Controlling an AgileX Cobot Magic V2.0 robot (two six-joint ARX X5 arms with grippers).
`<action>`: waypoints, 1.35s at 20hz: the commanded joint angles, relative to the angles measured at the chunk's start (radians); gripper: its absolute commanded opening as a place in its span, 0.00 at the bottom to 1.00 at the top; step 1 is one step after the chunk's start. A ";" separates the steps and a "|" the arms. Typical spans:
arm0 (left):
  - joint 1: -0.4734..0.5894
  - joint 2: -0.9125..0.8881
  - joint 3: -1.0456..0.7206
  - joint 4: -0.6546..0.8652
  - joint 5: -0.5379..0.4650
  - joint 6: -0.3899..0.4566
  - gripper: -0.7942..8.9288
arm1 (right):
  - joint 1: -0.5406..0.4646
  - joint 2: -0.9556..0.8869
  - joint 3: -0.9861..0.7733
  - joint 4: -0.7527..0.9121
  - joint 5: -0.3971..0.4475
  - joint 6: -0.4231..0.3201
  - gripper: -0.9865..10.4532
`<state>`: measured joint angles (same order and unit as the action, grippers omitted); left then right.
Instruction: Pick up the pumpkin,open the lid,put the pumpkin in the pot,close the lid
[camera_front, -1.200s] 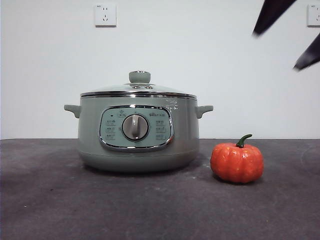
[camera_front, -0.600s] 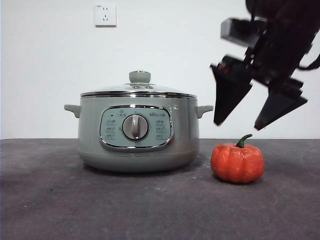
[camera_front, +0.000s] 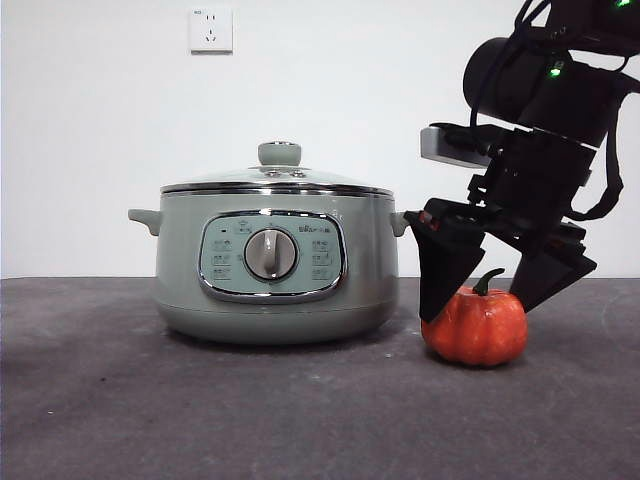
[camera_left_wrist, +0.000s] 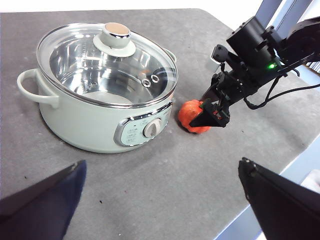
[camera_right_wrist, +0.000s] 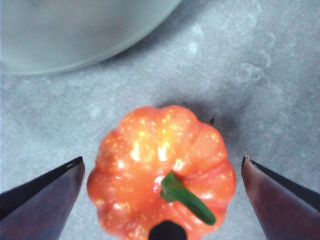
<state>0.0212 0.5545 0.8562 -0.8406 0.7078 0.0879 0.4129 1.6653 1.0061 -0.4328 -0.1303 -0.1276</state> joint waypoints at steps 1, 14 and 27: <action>-0.002 -0.002 0.002 0.009 0.000 0.009 0.77 | 0.003 0.010 0.001 0.005 0.000 0.007 0.53; -0.008 0.046 0.003 0.085 -0.060 -0.014 0.76 | 0.002 -0.133 0.001 -0.039 0.000 0.076 0.08; -0.272 0.557 0.190 0.488 -0.220 -0.056 0.76 | 0.002 -0.622 0.001 -0.220 -0.001 0.093 0.08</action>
<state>-0.2459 1.0954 1.0443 -0.3603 0.4877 0.0109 0.4129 1.0443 1.0077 -0.6563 -0.1307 -0.0475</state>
